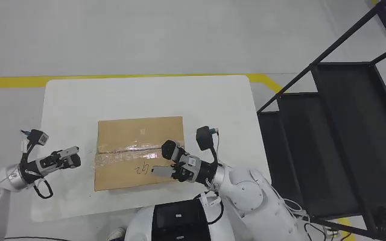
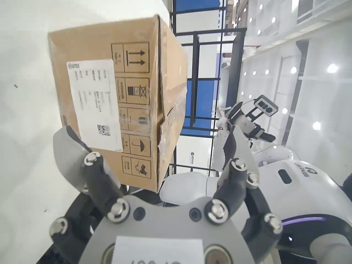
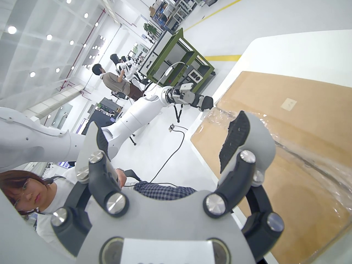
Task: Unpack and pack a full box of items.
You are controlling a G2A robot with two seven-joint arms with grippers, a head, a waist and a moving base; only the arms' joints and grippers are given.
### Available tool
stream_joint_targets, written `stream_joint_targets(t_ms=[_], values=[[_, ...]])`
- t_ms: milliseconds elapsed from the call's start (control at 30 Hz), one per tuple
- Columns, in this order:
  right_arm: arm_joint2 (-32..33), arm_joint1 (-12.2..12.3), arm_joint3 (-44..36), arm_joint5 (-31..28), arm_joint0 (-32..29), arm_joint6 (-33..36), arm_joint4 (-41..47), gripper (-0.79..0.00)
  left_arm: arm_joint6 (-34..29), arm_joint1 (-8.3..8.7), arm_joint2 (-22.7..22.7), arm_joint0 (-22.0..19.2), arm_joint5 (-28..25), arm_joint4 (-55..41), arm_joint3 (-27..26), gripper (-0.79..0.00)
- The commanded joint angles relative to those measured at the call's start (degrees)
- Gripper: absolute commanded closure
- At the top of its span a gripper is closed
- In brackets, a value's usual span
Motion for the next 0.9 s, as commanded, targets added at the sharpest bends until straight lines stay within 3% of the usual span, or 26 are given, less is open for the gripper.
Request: stream_joint_targets(t_ms=[0,333,433,467,500,567,600,633,867], values=[[0.80,0.23,0.24,-1.00,-0.76,-0.30,1.11,-0.785,-0.05,-0.01,1.01,-0.35,0.32,1.24,-0.82,-0.785],[1.07,0.95,2.95,-4.31,-1.22,-1.07,3.94,-0.785,6.77,-0.77,7.68,-4.00,-0.19,6.72,-3.61,-0.785],[1.57,1.22,2.97,-4.69,-1.50,-1.24,4.15,-0.785,6.90,-0.80,8.21,-4.52,0.11,6.45,-4.07,-0.542],[1.63,1.31,2.80,-4.79,-1.69,-1.16,4.20,-0.785,6.44,-0.73,8.19,-4.49,0.20,6.69,-4.26,-0.376],[1.66,1.41,2.63,-4.85,-1.87,-0.93,4.11,-0.785,5.66,-0.61,8.01,-4.39,0.33,6.98,-4.44,-0.339],[1.70,1.58,2.37,-4.93,-2.13,-0.67,4.06,-0.785,3.43,-0.28,7.44,-3.86,0.52,8.04,-4.80,-0.416],[1.67,1.66,2.27,-4.98,-2.22,-0.52,4.04,-0.785,2.16,-0.06,6.99,-3.50,0.35,8.93,-5.08,-0.665],[1.65,1.73,2.20,-4.98,-2.28,-0.51,4.07,-0.785,1.39,0.15,6.40,-3.03,0.08,9.80,-5.26,-0.785],[0.93,2.09,2.14,-5.11,-2.17,-1.08,3.78,-0.785,-1.08,1.17,1.57,1.00,-0.51,8.94,-7.55,-0.785]])
